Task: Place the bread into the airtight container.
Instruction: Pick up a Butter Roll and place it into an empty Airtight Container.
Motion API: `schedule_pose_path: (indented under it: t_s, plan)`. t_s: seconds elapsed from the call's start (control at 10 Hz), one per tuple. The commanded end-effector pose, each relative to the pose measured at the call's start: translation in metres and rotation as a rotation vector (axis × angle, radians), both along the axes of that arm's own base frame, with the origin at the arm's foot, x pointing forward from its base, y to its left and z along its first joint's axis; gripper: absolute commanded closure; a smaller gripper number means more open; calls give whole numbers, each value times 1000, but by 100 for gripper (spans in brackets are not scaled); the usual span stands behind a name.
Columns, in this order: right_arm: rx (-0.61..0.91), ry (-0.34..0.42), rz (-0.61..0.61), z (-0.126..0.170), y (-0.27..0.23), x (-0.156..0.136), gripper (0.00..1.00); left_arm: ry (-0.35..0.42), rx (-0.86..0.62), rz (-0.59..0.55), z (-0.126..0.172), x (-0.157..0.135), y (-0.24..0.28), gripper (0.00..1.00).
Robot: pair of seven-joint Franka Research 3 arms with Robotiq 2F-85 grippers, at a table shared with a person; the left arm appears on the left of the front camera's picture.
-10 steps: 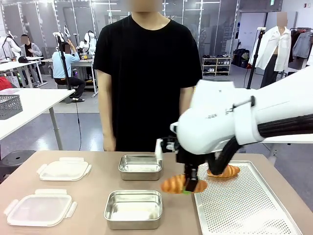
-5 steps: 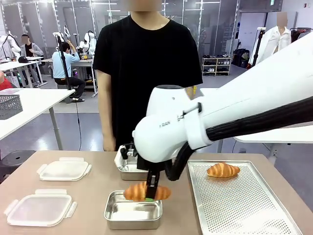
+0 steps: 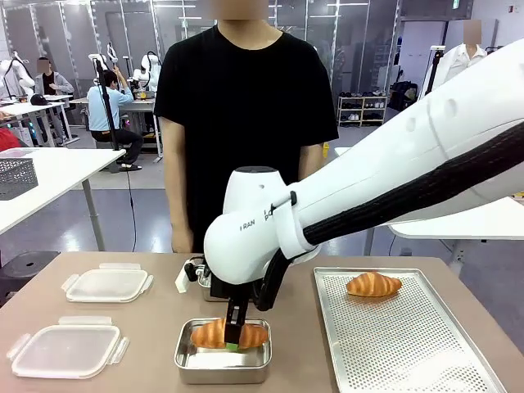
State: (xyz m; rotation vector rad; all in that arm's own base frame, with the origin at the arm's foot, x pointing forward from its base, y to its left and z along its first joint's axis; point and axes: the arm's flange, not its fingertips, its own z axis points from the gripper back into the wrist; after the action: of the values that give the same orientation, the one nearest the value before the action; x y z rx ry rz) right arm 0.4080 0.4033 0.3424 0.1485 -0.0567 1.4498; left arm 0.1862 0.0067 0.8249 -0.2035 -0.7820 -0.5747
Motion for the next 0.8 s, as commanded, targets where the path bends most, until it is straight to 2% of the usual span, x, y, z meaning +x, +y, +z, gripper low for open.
schedule_pose_path:
  t_s: [0.0,0.1,0.2,0.3,0.7]
  plan:
    - [-2,-20,-31,-2,12,5,53,-1,4,-1,3,0,0,0]
    - [-9,-17,-38,-5,12,7,45,-1,4,-1,3,0,0,0]
    - [-12,-19,-37,-5,13,8,20,-1,4,-1,3,0,0,0]
    - [-12,-19,-20,-5,14,6,2,-1,4,-1,3,0,0,0]
    - [-19,-8,-8,-4,13,5,0,-1,4,-1,3,0,0,0]
